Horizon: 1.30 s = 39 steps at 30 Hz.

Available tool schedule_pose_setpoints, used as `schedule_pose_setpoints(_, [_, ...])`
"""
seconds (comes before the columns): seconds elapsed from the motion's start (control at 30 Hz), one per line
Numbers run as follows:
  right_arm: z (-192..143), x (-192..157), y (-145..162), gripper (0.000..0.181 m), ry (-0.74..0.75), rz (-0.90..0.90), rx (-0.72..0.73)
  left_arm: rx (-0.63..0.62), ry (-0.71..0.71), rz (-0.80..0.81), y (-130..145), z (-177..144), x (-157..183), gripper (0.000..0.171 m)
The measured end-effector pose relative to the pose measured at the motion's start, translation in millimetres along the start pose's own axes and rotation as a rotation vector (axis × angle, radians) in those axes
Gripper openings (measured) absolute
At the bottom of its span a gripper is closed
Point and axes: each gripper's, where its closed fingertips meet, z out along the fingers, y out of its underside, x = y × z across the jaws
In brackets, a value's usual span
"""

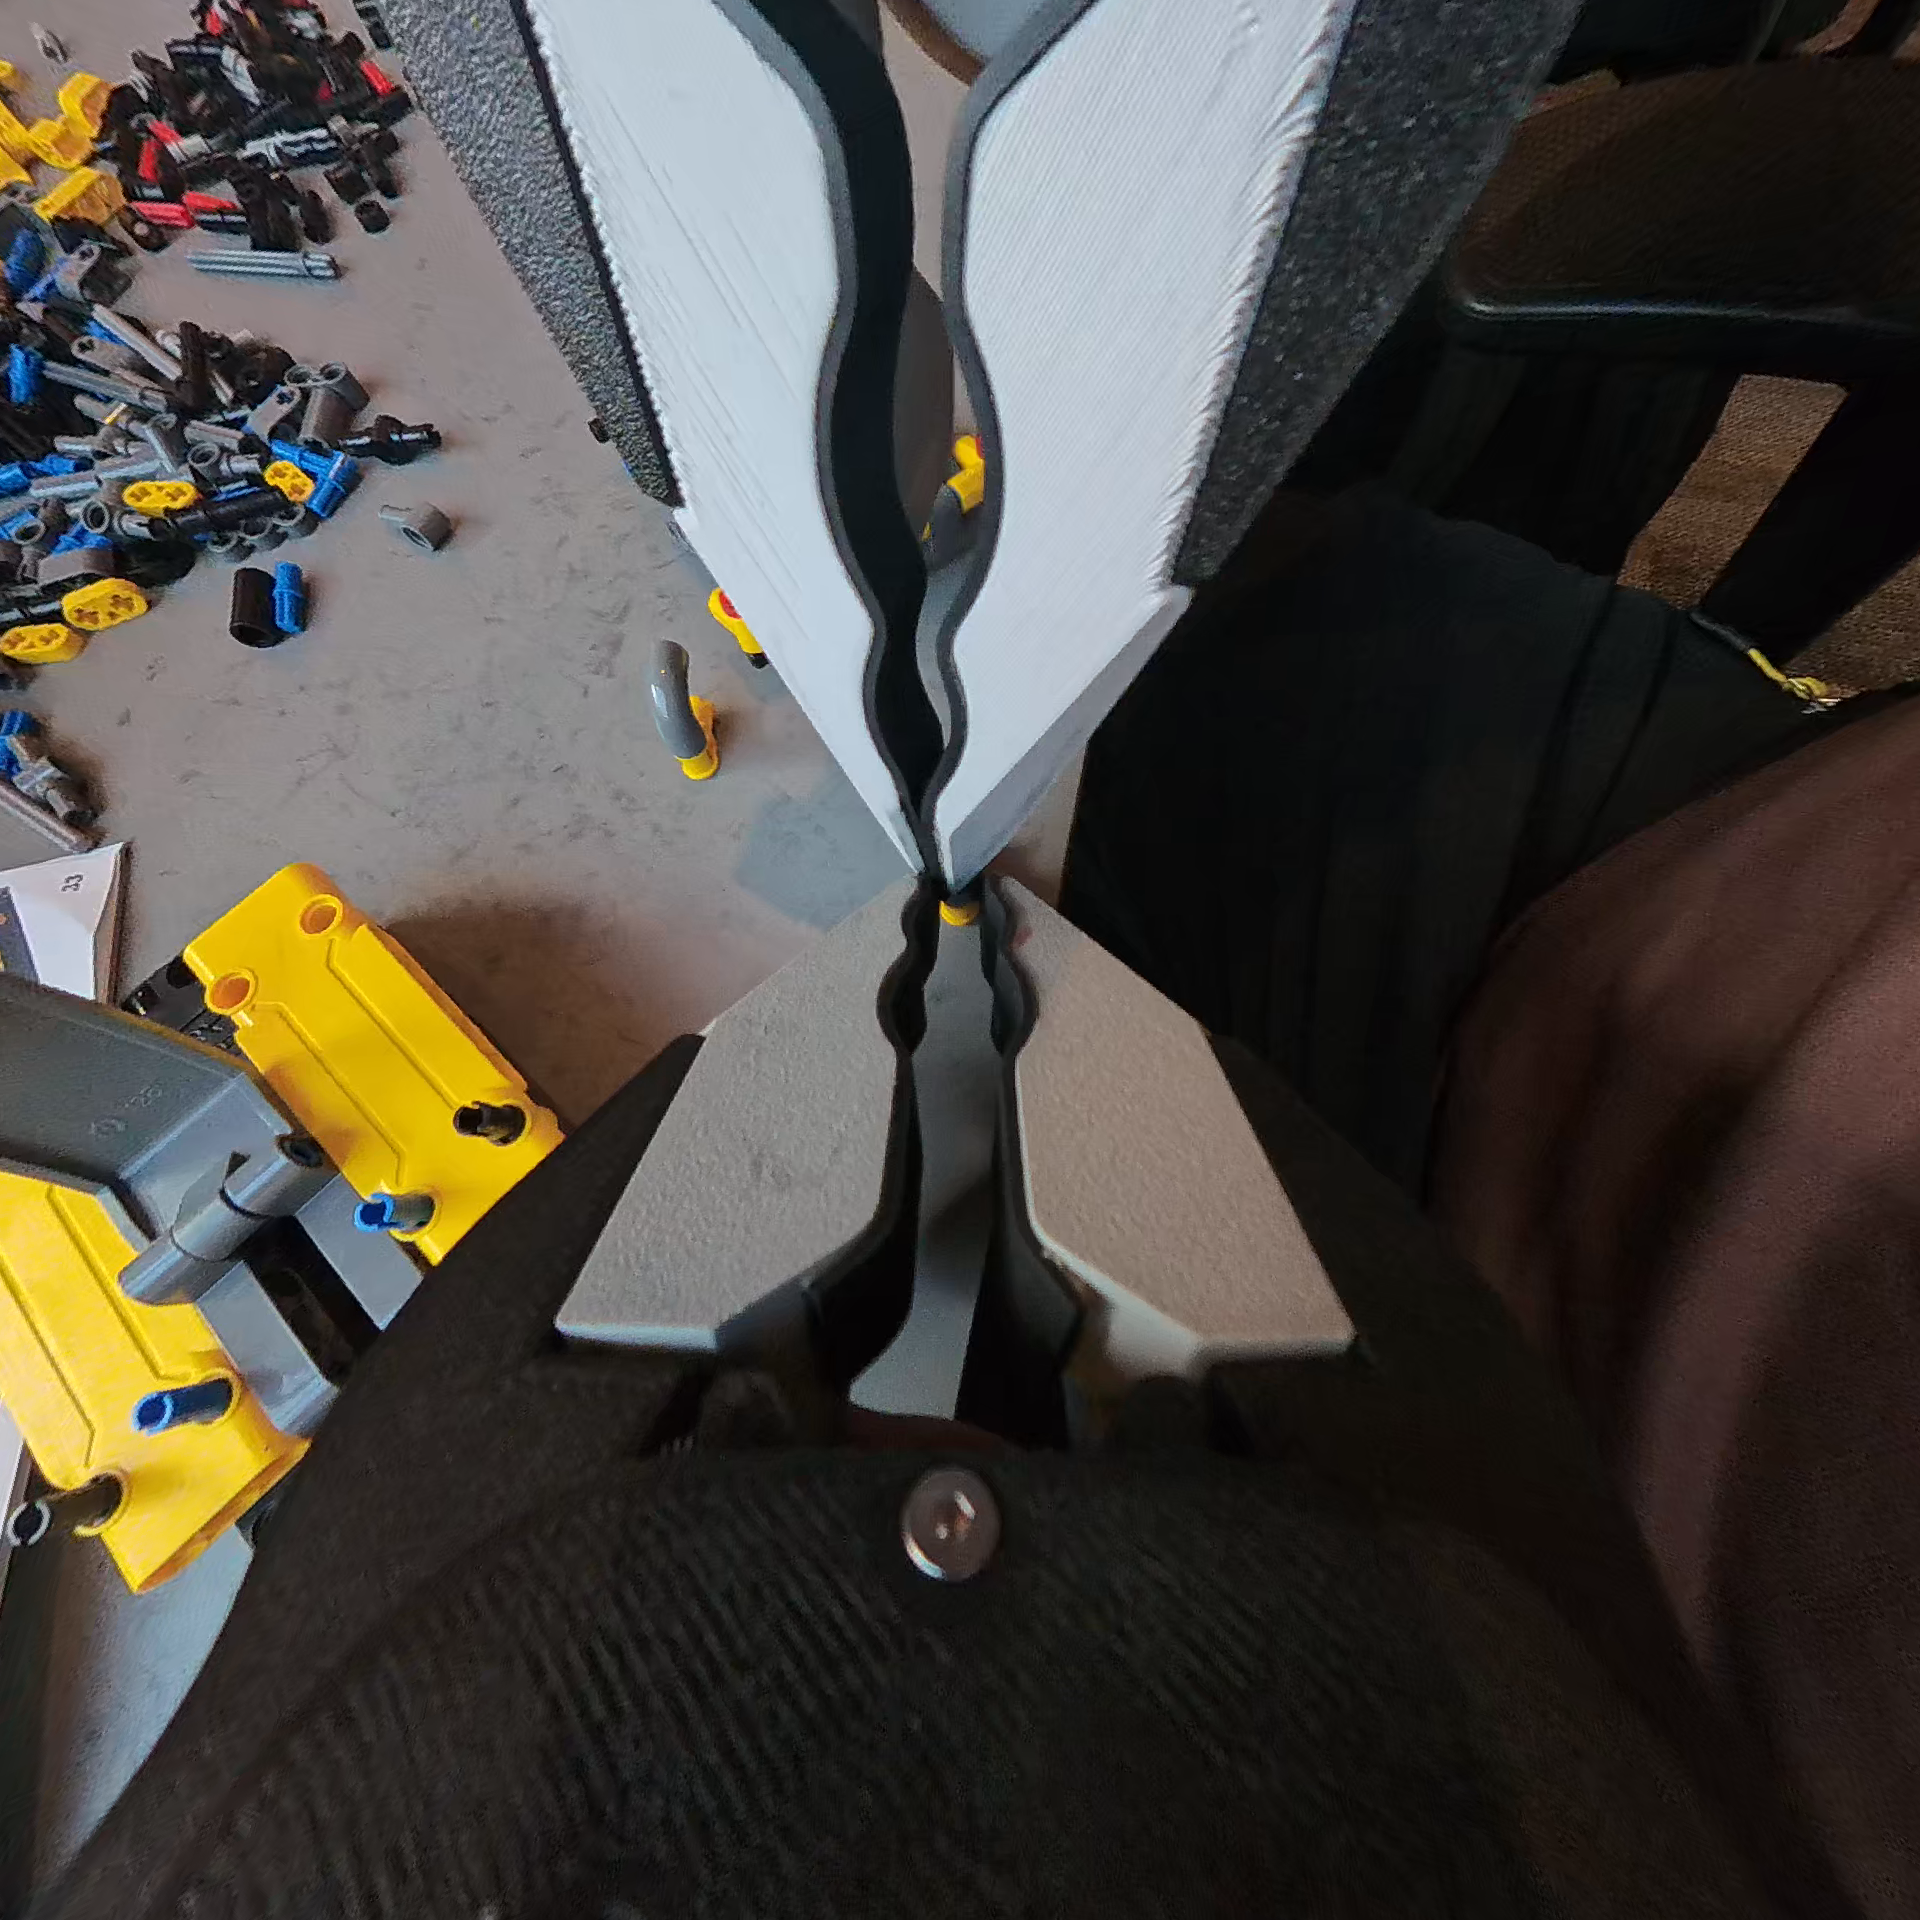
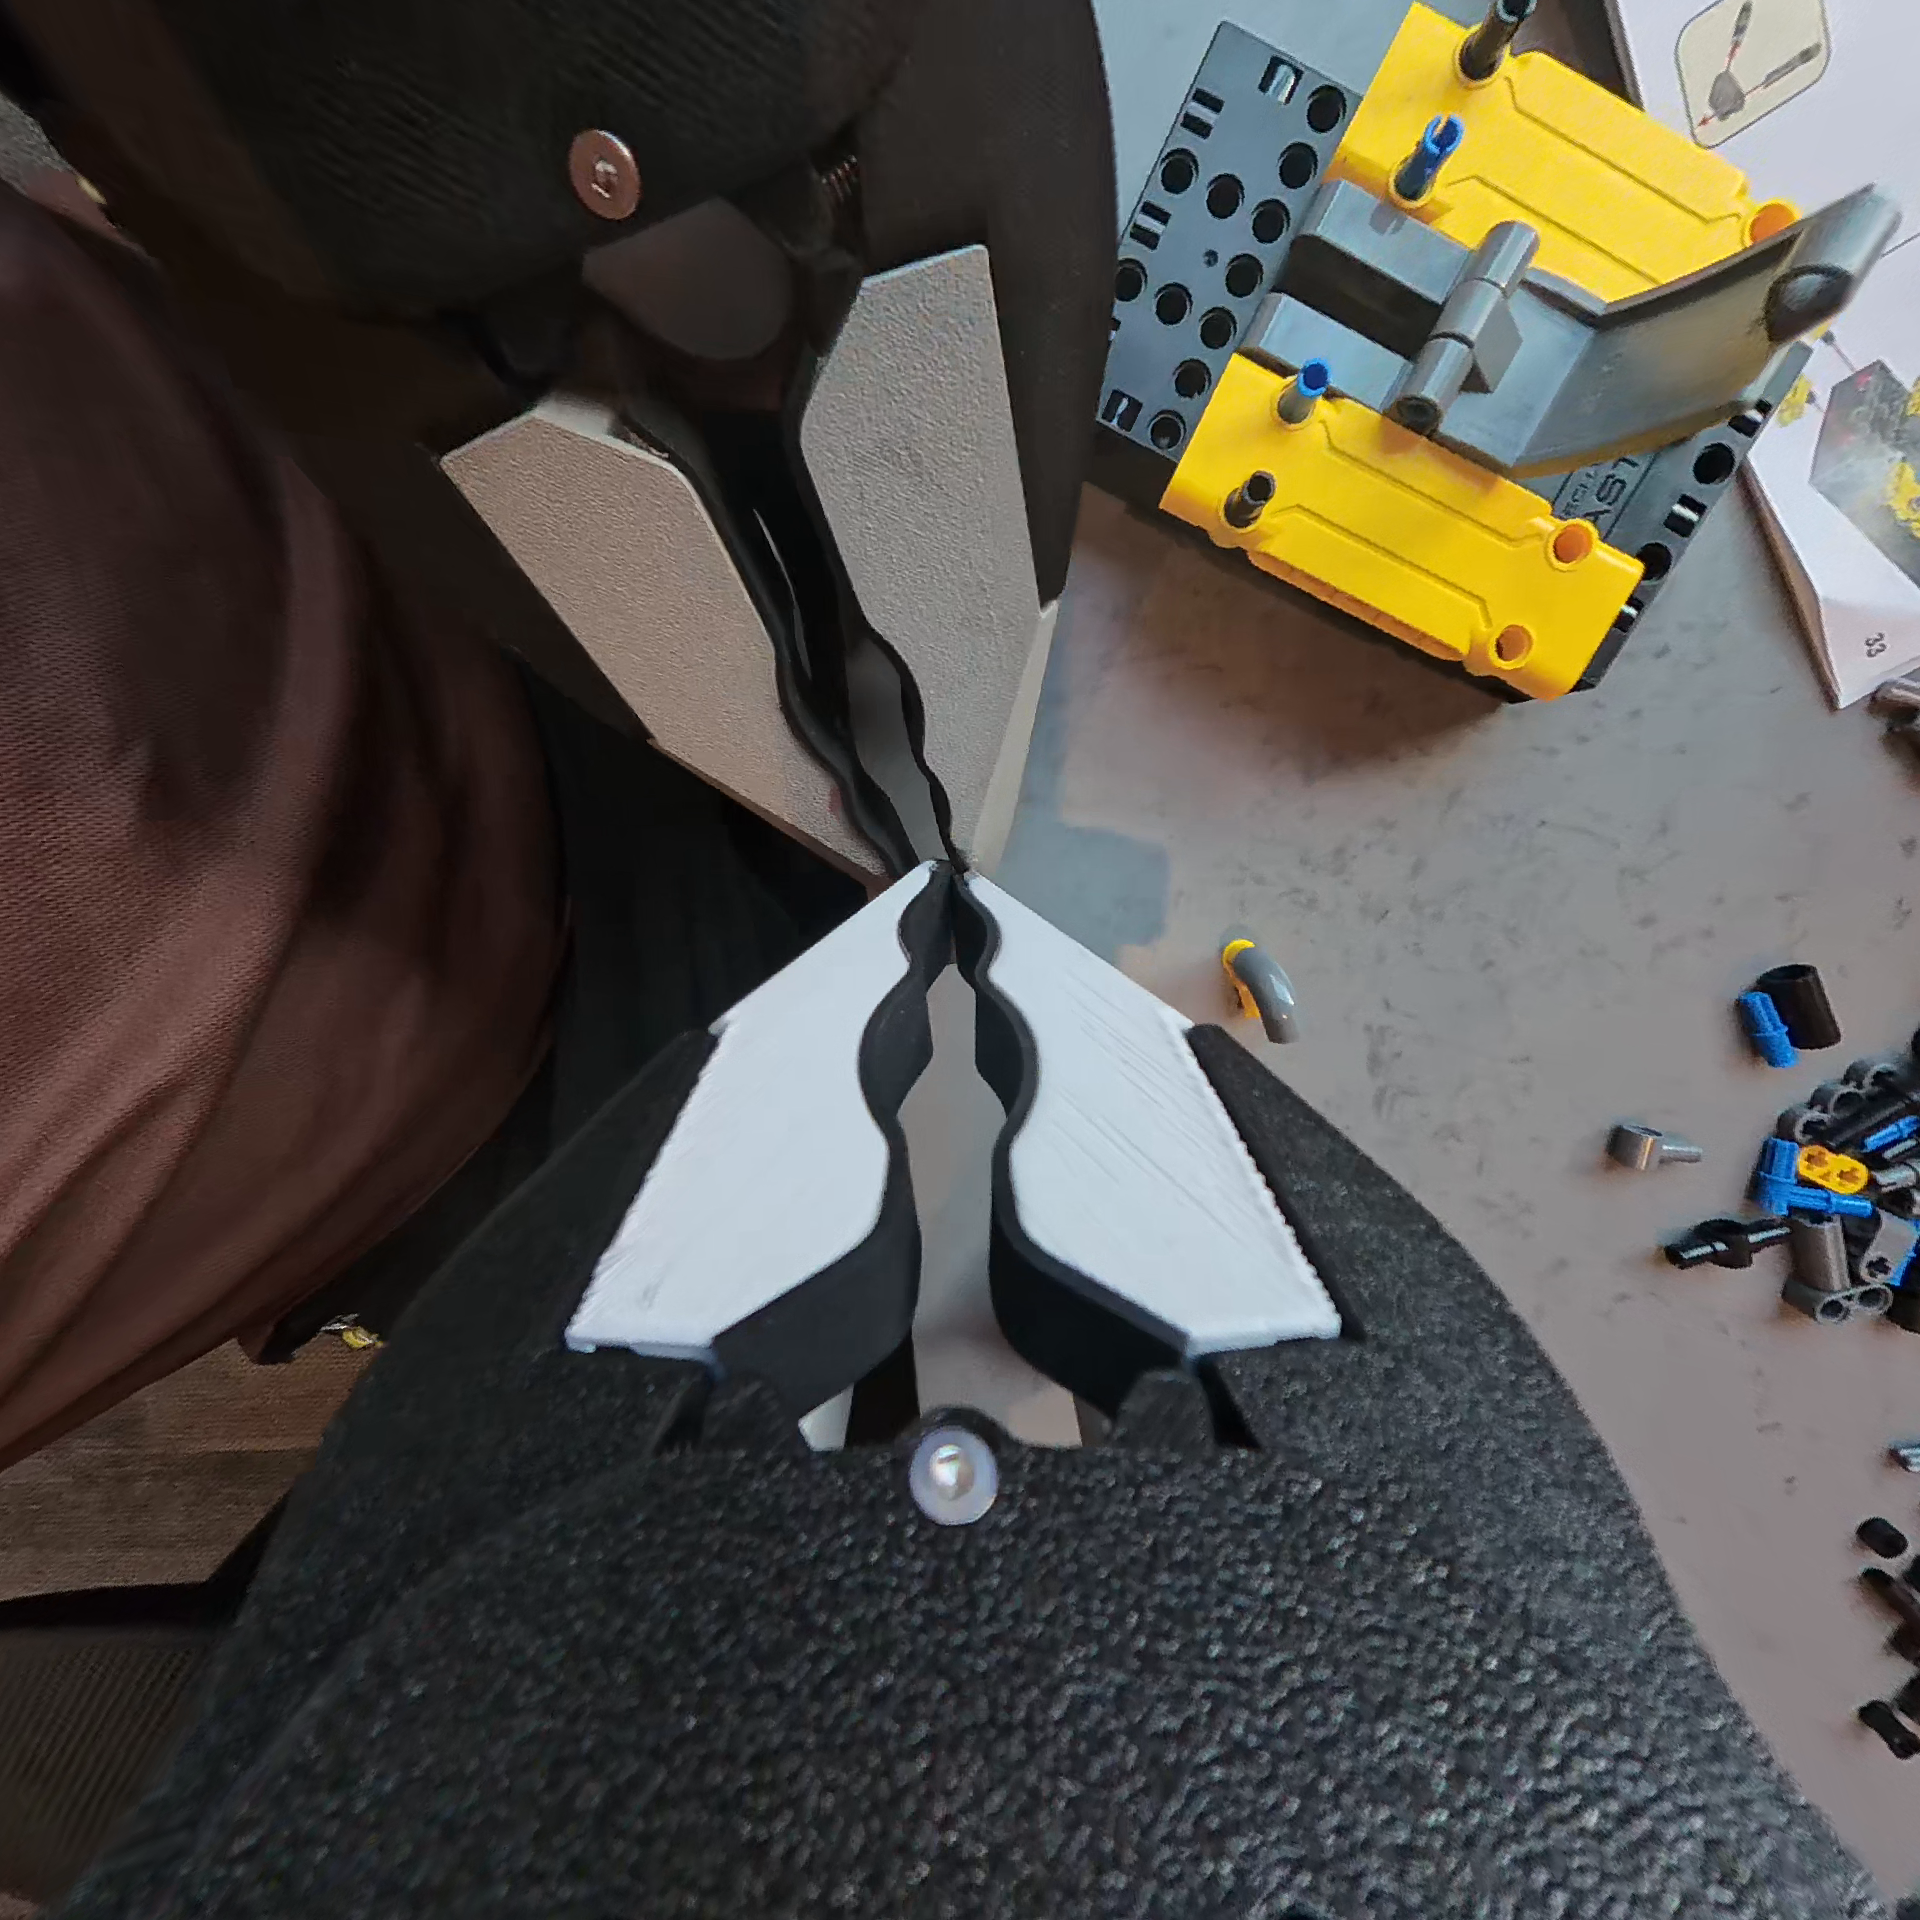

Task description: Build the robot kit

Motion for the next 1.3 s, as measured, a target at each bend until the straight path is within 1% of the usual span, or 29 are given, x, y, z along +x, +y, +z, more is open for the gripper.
schedule_pose_setpoints(0.07, [0, 1, 0, 0.000, 0.009, 0.002, 0.007, 0.000, 0.000, -0.004, 0, 0, 0, 0.005])
schedule_pose_setpoints(0.17, [-4, 3, 1, 0.000, -0.017, 0.060, 0.037, 0.002, -0.008, -0.003, -1, 1, -1, 0.005])
schedule_pose_setpoints(0.27, [-14, 2, 3, 0.007, -0.026, 0.052, 0.054, 0.003, -0.008, -0.003, -1, 1, -1, 0.005])
schedule_pose_setpoints(0.5, [-4, 1, 11, 0.008, 0.018, -0.030, -0.017, 0.001, 0.001, -0.015, -1, 1, -1, 0.005])
schedule_pose_setpoints(0.67, [2, 0, 10, 0.008, -0.001, -0.064, -0.038, -0.001, -0.005, -0.010, 0, 1, -2, 0.005])
schedule_pose_setpoints(0.83, [2, 1, 10, 0.008, -0.052, -0.018, -0.051, -0.005, -0.004, -0.017, 0, 2, -2, 0.005])
schedule_pose_setpoints(0.97, [3, 2, 10, 0.007, -0.038, -0.057, -0.102, -0.012, 0.001, -0.031, 1, 3, -3, 0.005])
schedule_pose_setpoints(1.2, [6, 1, 10, 0.007, -0.053, -0.039, -0.073, -0.028, -0.007, -0.024, 4, 3, -4, 0.005])
schedule_pose_setpoints(1.3, [6, 2, 9, 0.007, -0.068, 0.035, -0.012, -0.027, -0.002, -0.033, 3, 3, -4, 0.005])
